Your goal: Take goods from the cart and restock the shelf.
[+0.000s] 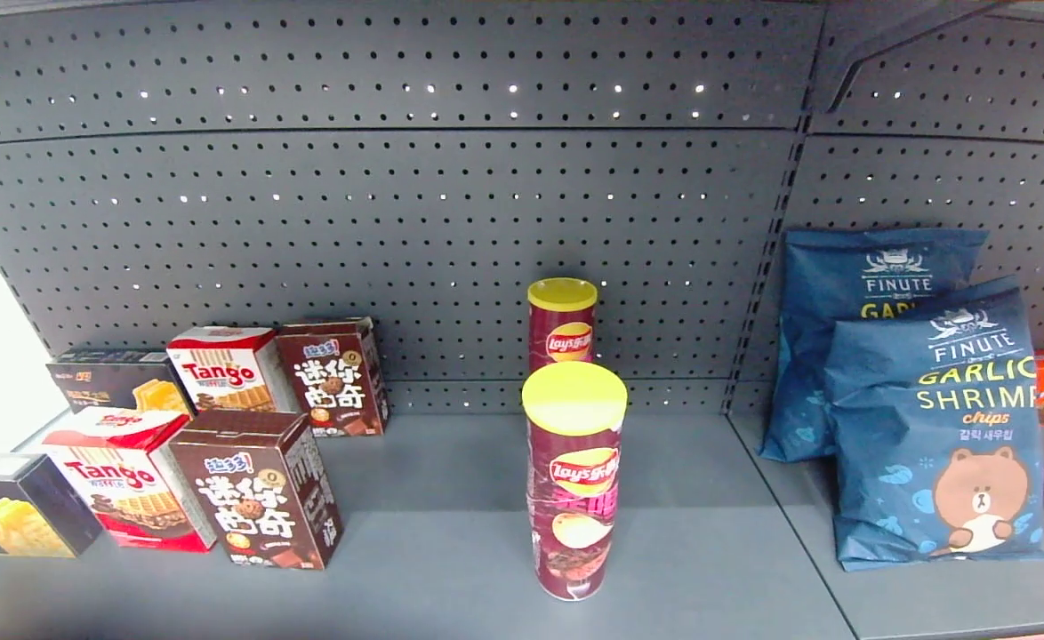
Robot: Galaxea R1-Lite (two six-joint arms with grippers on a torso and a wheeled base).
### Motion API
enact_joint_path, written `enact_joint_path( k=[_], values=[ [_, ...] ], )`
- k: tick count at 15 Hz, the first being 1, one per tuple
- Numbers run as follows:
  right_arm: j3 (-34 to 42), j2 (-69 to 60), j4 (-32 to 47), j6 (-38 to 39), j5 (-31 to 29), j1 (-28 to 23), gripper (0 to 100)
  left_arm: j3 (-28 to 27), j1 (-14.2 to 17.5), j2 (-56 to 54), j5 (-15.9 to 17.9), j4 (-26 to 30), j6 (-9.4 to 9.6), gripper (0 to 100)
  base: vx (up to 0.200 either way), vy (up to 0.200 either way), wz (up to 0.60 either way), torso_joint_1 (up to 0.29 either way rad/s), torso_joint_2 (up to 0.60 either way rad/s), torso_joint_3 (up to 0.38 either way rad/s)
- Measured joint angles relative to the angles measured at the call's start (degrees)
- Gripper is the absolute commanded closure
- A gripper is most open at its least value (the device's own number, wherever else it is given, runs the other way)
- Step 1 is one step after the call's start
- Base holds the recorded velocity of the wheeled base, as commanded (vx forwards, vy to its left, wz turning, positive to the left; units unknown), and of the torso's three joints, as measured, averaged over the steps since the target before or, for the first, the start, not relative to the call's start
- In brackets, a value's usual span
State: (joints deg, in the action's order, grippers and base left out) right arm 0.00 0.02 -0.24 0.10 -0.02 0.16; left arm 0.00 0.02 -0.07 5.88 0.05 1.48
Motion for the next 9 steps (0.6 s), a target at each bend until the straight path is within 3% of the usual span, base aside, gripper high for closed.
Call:
enact_joint_path(
  k=[9],
  values=[
    [0.0, 0.0, 0.1, 0.0, 0.0, 0.0, 0, 0.0, 0.0, 0.0, 0.0, 0.0, 0.02, 0, 0.0, 0.0, 0.0, 0.0, 0.0, 0.0]
  ],
)
